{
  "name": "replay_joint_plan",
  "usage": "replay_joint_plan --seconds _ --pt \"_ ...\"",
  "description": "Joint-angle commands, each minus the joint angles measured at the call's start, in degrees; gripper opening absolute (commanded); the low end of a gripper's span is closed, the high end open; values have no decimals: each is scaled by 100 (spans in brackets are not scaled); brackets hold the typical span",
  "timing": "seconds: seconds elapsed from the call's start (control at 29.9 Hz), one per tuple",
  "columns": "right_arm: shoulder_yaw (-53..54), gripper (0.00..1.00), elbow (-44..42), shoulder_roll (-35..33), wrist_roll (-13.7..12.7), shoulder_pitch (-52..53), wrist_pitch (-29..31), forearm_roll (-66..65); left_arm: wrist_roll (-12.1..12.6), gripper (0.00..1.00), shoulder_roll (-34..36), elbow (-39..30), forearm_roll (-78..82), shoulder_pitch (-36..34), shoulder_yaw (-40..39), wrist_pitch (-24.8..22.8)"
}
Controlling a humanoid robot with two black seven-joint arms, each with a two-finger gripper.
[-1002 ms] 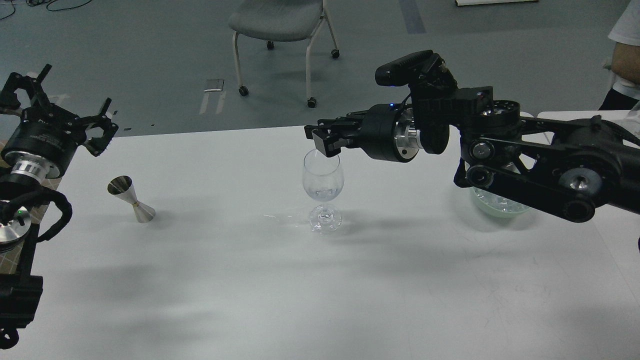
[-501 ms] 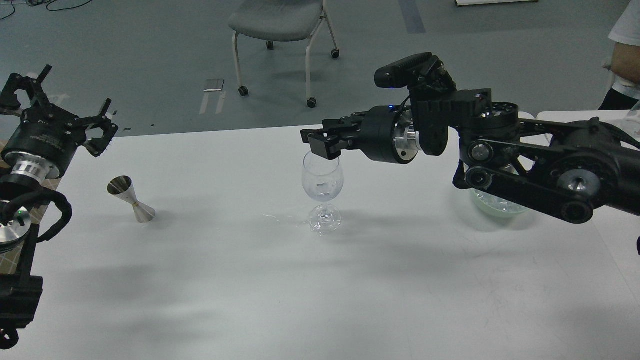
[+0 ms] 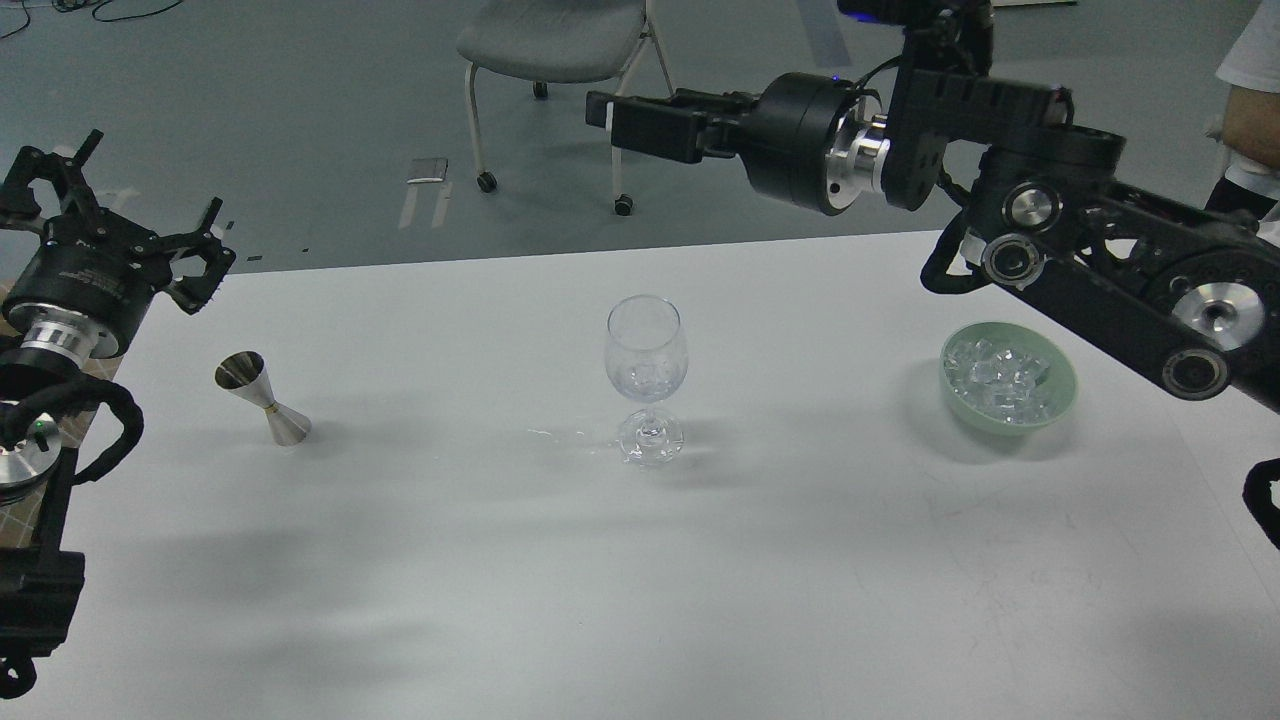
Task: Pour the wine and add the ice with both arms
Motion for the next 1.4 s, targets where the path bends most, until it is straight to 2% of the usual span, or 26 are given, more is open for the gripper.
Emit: replay_joint_plan --seconds 0.0,0.17,0.27,0.3,0.43,0.5,0.57,0.8,0.84,0.9,0.97,1.2,1.37 --pt "1199 100 58 340 55 -626 -3 12 0 98 -9 0 1 -8 65 -16" --pt "3186 100 -3 1439 55 -1313 -3 441 264 98 -35 44 18 -105 118 -16" --pt "3881 100 -65 1782 29 -1374 -21 1082 282 98 -62 26 62 -114 109 -34" --pt "4039 100 -108 1826 20 -1453 -73 1397 195 98 -79 18 71 -149 109 -86" --pt "4155 100 -284 1818 2 -1533 -520 2093 -25 98 -114 17 62 -237 92 -332" --pt "4312 100 -556 1800 2 -1585 -933 2908 -428 98 -123 17 62 -211 109 -455" --pt "4566 100 -880 1791 37 -1612 -1005 3654 -553 98 -106 17 53 -193 118 -482" --pt "4937 100 -2200 1791 64 -1664 -952 5951 -466 98 -123 79 44 -176 206 -447" --pt "4937 100 -2288 1791 64 -1673 -935 6118 -422 98 -123 96 44 -184 206 -447" --pt "4946 100 -2429 1791 55 -1734 -865 6645 -124 98 -62 114 44 -228 197 -421" --pt "4946 100 -2429 1800 55 -1813 -768 6918 -53 98 -44 114 44 -254 197 -412" --pt "4955 100 -2605 1932 64 -1814 -574 7069 -202 98 -88 140 88 -255 153 -420" --pt "5218 100 -2763 1932 99 -1814 -443 7069 -517 98 -149 246 97 -263 162 -500"
